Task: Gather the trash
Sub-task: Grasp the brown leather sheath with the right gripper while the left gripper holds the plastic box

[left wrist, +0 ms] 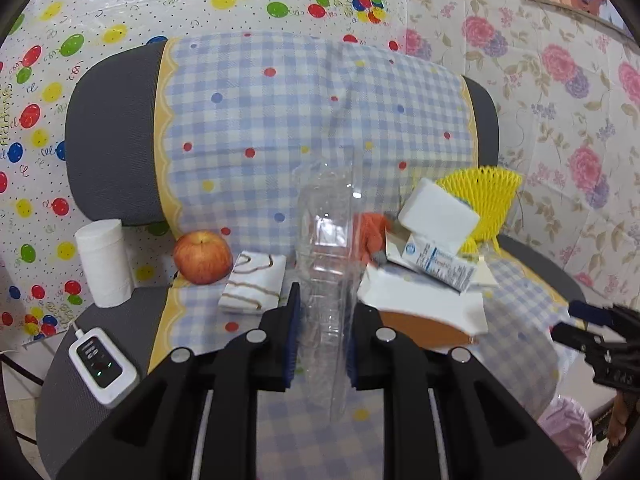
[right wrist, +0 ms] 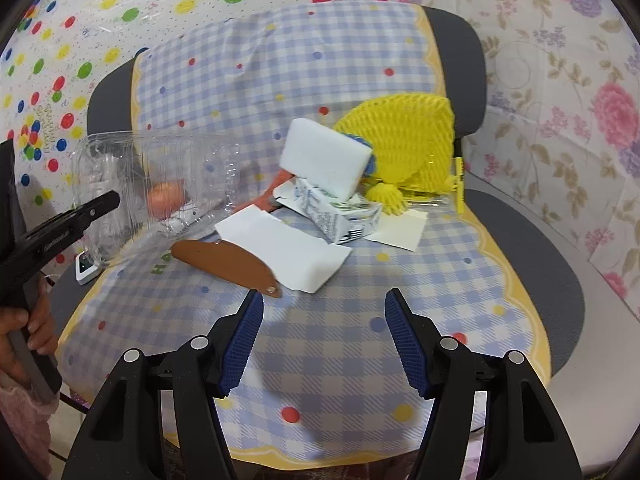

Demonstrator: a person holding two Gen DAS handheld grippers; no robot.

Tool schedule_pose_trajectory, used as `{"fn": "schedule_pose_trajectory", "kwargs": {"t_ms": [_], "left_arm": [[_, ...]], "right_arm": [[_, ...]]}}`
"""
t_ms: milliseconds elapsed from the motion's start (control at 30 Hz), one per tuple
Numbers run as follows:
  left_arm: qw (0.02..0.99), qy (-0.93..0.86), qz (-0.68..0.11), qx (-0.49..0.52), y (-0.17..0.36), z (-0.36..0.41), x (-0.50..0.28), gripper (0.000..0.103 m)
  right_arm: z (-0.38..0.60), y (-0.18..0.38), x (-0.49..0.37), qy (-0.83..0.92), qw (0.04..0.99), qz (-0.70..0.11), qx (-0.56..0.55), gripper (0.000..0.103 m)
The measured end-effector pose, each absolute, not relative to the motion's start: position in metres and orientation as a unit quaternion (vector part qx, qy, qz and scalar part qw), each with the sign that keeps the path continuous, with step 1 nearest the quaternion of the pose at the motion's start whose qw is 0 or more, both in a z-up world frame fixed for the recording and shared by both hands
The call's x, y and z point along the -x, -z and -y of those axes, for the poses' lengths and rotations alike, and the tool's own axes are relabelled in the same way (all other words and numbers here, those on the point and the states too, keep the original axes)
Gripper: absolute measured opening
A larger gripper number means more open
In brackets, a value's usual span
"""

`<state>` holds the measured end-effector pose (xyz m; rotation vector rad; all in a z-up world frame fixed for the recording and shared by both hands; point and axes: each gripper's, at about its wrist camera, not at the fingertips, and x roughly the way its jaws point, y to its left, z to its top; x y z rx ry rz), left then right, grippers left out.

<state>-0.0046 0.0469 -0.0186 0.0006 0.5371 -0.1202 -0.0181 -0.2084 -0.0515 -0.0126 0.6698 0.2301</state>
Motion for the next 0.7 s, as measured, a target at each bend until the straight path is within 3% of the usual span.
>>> {"fn": "schedule_pose_trajectory", "kwargs": {"t_ms": [400,700], "left_arm": [[0.947,0.068,-0.313,-0.023,0.061,-0.046,-0.012,0.020],[0.956,0.037,-0.291,-0.030,0.056,-0.065,-0.023,0.014]], "right_arm": [[0.156,0.084,-0.015,-0.154,0.923,-0.348,0.057,0.064],[0.113,0.114,-0.047,-0.152,0.912,-0.353,0.141,0.064]]}}
